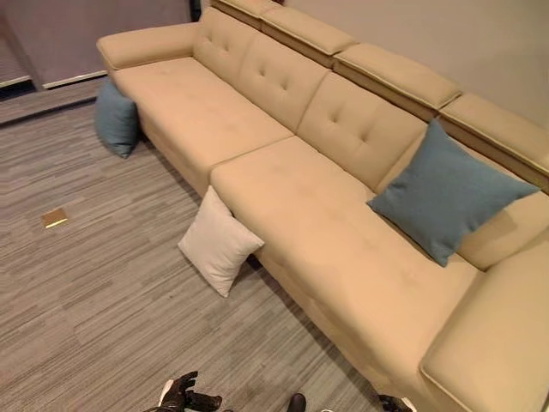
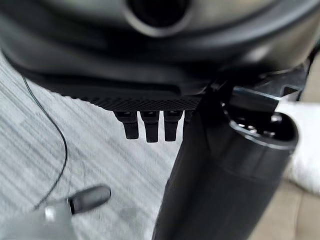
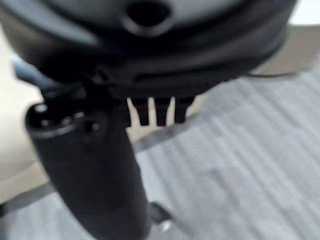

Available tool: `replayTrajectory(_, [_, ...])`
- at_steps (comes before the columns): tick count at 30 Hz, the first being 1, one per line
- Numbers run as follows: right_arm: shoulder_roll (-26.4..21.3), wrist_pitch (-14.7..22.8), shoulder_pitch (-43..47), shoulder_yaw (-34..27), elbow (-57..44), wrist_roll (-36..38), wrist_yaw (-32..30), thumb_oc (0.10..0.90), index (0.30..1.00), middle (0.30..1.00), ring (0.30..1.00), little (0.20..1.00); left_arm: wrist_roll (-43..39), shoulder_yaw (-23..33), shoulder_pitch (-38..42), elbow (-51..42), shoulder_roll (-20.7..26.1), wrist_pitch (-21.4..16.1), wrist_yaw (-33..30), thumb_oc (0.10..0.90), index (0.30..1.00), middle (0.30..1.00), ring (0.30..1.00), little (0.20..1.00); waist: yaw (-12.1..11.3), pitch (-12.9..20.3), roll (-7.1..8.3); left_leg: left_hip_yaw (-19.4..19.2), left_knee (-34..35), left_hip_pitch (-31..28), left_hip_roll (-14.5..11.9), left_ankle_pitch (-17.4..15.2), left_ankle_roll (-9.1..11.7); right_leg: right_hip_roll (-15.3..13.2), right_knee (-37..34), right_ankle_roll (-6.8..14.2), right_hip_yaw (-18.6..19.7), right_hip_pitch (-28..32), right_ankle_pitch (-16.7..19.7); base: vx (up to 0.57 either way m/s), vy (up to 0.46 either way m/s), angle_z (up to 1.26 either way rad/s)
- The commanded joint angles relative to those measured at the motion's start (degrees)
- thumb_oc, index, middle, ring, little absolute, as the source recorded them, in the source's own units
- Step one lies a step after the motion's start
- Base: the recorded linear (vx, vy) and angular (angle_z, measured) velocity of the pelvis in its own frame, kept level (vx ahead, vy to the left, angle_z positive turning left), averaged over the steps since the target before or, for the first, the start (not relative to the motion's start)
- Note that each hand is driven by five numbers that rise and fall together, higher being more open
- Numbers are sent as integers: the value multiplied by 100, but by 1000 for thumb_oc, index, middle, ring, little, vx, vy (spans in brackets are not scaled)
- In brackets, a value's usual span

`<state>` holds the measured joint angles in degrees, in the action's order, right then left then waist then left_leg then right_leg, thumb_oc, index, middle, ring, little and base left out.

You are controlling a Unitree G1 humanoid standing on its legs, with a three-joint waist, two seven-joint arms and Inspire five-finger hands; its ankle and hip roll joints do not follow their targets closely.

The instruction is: Pick up all the scattered cushions and arrange them neatly on the sofa.

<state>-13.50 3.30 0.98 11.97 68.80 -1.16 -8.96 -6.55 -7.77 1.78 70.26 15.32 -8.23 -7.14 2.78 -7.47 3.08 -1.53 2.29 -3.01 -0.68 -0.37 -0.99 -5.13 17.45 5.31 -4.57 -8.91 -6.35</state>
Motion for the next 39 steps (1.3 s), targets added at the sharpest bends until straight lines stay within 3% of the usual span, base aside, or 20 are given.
replayTrajectory(1, [-81, 141, 310, 23, 3, 6, -113, 800, 900, 900, 900, 900, 117, 78, -6, -91, 311, -143, -145, 800, 900, 900, 900, 900, -165, 55, 210, 136, 80, 220, 190, -257, 144, 122, -823, 123, 160, 516, 263, 64, -66, 125])
replayTrajectory(9, [-96, 109, 303, 150, 111, -120, -94, 800, 900, 900, 900, 900, 47, 71, -53, -57, 243, -139, -102, 800, 900, 900, 900, 900, -355, 108, 324, 501, 46, 353, 228, -185, 307, 136, -1500, 82, -226, 911, 244, 42, -83, 65])
replayTrajectory(11, [-129, 137, 308, 134, 89, -131, -116, 800, 900, 900, 900, 900, 103, 4, -64, -12, 185, -127, -59, 800, 900, 900, 900, 900, -380, 34, 377, 536, -168, 514, 241, -221, 354, 118, -1651, 52, -510, 1012, 252, -30, -92, 75])
replayTrajectory(12, [-173, 137, 326, 128, 99, -156, -144, 800, 900, 900, 900, 900, 82, 1, -64, -5, 158, -107, -54, 800, 900, 900, 900, 900, -397, -23, 412, 434, -435, 685, 244, -275, 368, 80, -1687, 33, -724, 1057, 248, -45, -61, 96])
replayTrajectory(16, [-216, 118, 320, 117, 126, -219, -162, 800, 900, 900, 900, 900, 153, -30, -86, 13, 159, -102, -50, 800, 900, 900, 900, 900, -381, -46, 423, 104, -665, 825, 192, -338, 348, 24, -1693, 34, -907, 1075, 239, 3, 23, 92])
replayTrajectory(17, [-192, 83, 241, 120, 160, -297, -156, 800, 900, 900, 900, 900, 263, -42, -133, 40, 189, -72, -21, 800, 900, 900, 900, 900, -317, -13, 419, -376, -692, 790, 36, -418, 280, -11, -1609, 24, -1024, 1065, 196, 73, 100, 42])
replayTrajectory(19, [-176, 67, 224, 132, 191, -333, -155, 800, 900, 900, 900, 900, 299, -37, -155, 43, 211, -63, -15, 800, 900, 900, 900, 900, -305, 8, 410, -470, -691, 768, 12, -444, 263, -13, -1562, 20, -1055, 1067, 164, 82, 89, 38])
replayTrajectory(22, [-61, 22, 191, 162, 268, -425, -156, 800, 900, 900, 900, 900, 305, 43, -178, 22, 301, -55, -2, 800, 900, 900, 900, 900, -342, 25, 462, -516, -866, 711, 85, -693, 119, -167, -971, 107, -1007, 1054, 116, 191, 198, 18])
replayTrajectory(24, [-12, 13, 209, 168, 300, -455, -148, 800, 900, 900, 900, 900, 280, 66, -150, -12, 344, -73, -18, 800, 900, 900, 900, 900, -364, 2, 475, -467, -862, 637, 186, -758, 6, -316, -428, 249, -890, 865, 453, 149, 239, -10])
replayTrajectory(26, [30, -19, 272, 206, 297, -494, -149, 800, 900, 900, 900, 900, 235, 87, -122, -84, 371, -63, -52, 800, 900, 900, 900, 900, -368, -77, 422, -387, -794, 471, 283, -772, -144, -476, 435, 340, -734, 523, 1036, 136, 256, -2])
replayTrajectory(28, [52, -6, 297, 228, 278, -480, -140, 800, 900, 900, 900, 900, 209, 87, -87, -115, 391, -64, -54, 800, 900, 900, 900, 900, -344, -105, 356, -321, -739, 423, 256, -738, -183, -439, 798, 321, -650, 334, 1117, 124, 173, 3])
replayTrajectory(30, [69, 29, 312, 286, 143, -487, -146, 800, 900, 900, 900, 900, 209, 82, -35, -170, 454, -87, -72, 800, 900, 900, 900, 900, -279, -139, 199, -89, -507, 60, 197, -761, -202, -223, 1382, 271, -439, -118, 914, 251, 191, 32])
replayTrajectory(32, [56, 49, 298, 343, 55, -477, -151, 800, 900, 900, 900, 900, 213, 45, -24, -200, 465, -105, -80, 800, 900, 900, 900, 900, -144, -135, 196, 132, -330, -235, 268, -794, -170, 78, 953, 200, -247, -319, 719, 256, 71, 30])
replayTrajectory(33, [56, 49, 299, 343, 55, -477, -151, 800, 900, 900, 900, 900, 213, 45, -23, -200, 465, -105, -80, 800, 900, 900, 900, 900, -138, -125, 190, 138, -326, -222, 261, -785, -168, 84, 930, 197, -256, -320, 736, 303, 41, 43])
replayTrajectory(34, [19, 52, 290, 340, 20, -432, -155, 800, 900, 900, 900, 900, 245, -2, 4, -192, 473, -93, -67, 800, 900, 900, 900, 900, -42, -110, 248, 317, -245, -357, 388, -837, -132, 281, 279, 186, -161, -435, 680, 186, 24, 53])
replayTrajectory(35, [17, 52, 289, 341, 20, -432, -155, 800, 900, 900, 900, 900, 245, -1, 3, -191, 471, -93, -67, 800, 900, 900, 900, 900, -32, -130, 237, 330, -238, -389, 375, -846, -129, 290, 267, 183, -178, -396, 674, 452, 48, 57])
replayTrajectory(36, [-23, 42, 280, 318, 25, -414, -154, 800, 900, 900, 900, 900, 315, -71, 57, -141, 447, -86, -48, 800, 900, 900, 900, 900, 117, -88, 334, 578, -120, -642, 545, -928, -90, 482, -644, 226, -140, -604, 858, 389, 31, 58])
replayTrajectory(39, [-51, 19, 273, 315, 97, -505, -156, 800, 900, 900, 900, 900, 400, -113, 93, -65, 396, -98, -2, 800, 900, 900, 900, 900, 203, -62, 303, 804, -93, -940, 579, -983, 13, 486, -1065, 248, -651, -629, 1006, 375, 12, 81])
